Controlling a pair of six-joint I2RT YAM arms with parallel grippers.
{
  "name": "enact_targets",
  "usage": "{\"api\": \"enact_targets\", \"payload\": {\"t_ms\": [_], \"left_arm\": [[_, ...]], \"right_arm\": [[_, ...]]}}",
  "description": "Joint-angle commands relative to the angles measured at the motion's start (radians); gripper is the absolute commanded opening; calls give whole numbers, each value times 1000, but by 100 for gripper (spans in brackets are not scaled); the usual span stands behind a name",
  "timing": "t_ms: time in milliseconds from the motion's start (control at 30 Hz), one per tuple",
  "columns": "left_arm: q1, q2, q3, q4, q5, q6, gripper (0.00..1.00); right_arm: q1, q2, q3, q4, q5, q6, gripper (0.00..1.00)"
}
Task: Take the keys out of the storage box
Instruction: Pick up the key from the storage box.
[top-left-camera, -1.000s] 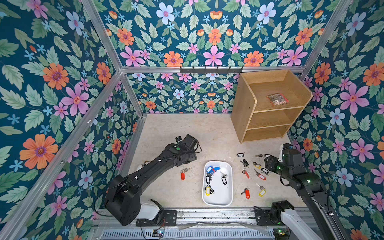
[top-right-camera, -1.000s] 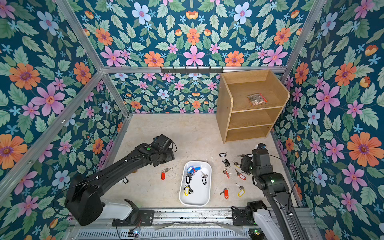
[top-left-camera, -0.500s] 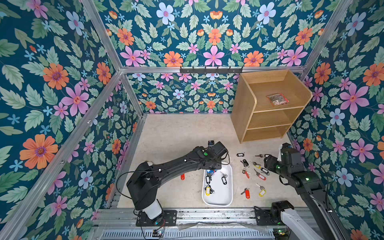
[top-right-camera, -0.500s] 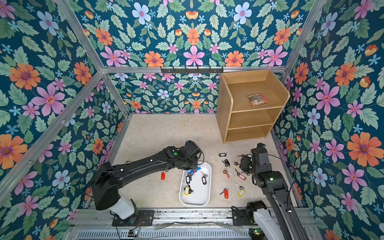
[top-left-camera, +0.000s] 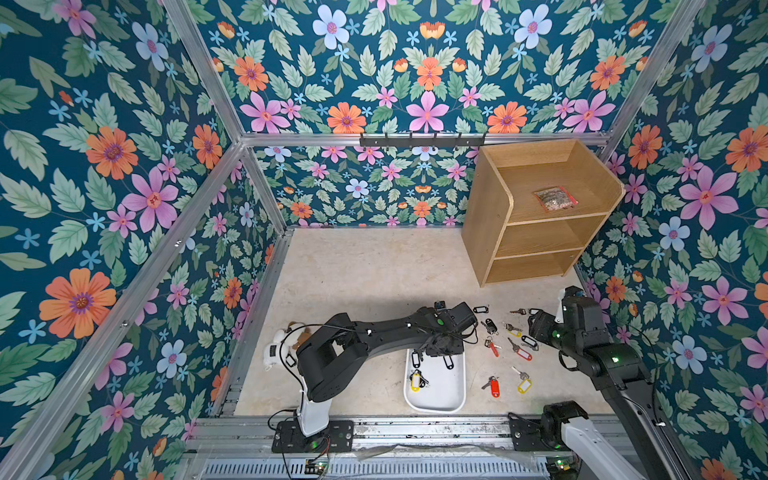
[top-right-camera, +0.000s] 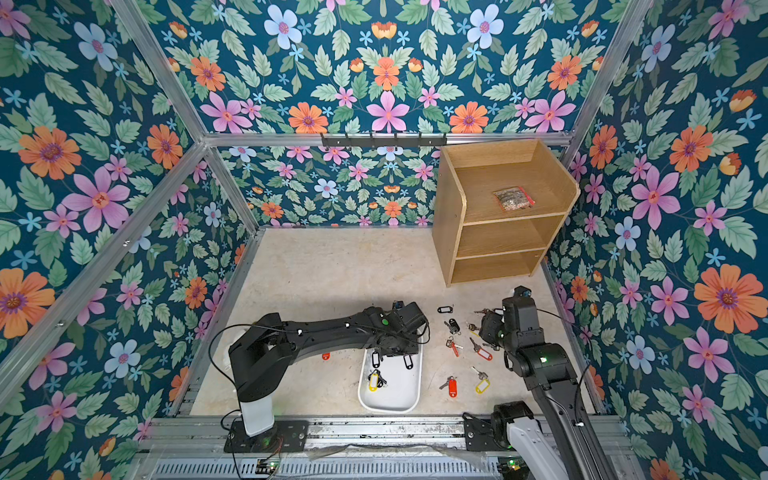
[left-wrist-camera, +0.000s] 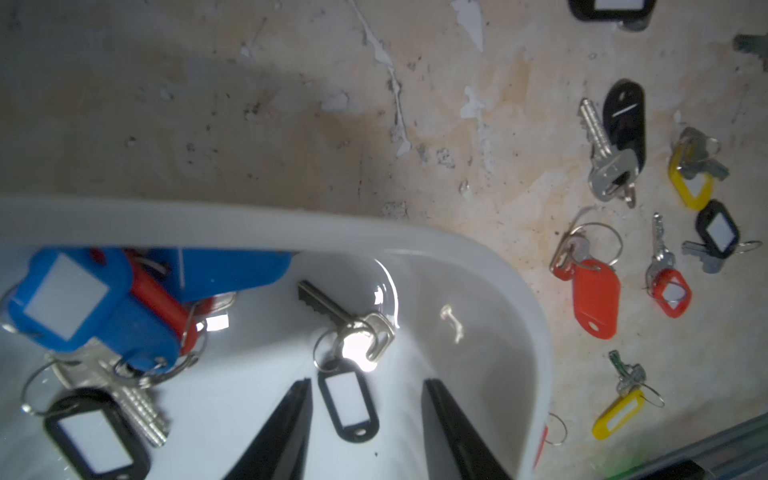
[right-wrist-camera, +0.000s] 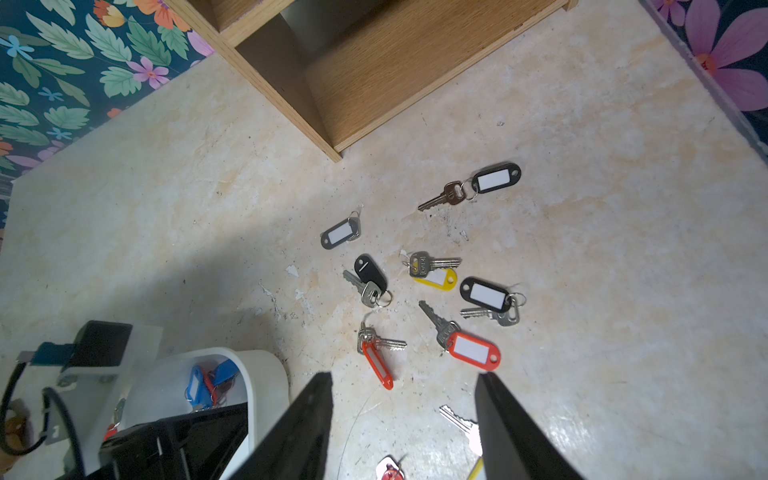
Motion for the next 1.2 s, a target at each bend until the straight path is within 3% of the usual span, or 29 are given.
{"api": "enact_targets", "payload": {"t_ms": [0,533,1100,1167], "left_arm": [[0,8,-5,-3,6,-28,49],[0,60,-23,18,27,-42,47],[0,41,-5,-31,-36,-20,1],[0,32,2,-49,-52,-15,0]], "right_arm": [[2,-5,-3,25,10,4,59],[5,-13,-3,25,8,3,59],[7,-12,-4,23,13,5,59],[7,-10,-3,22,13,5,59]]}}
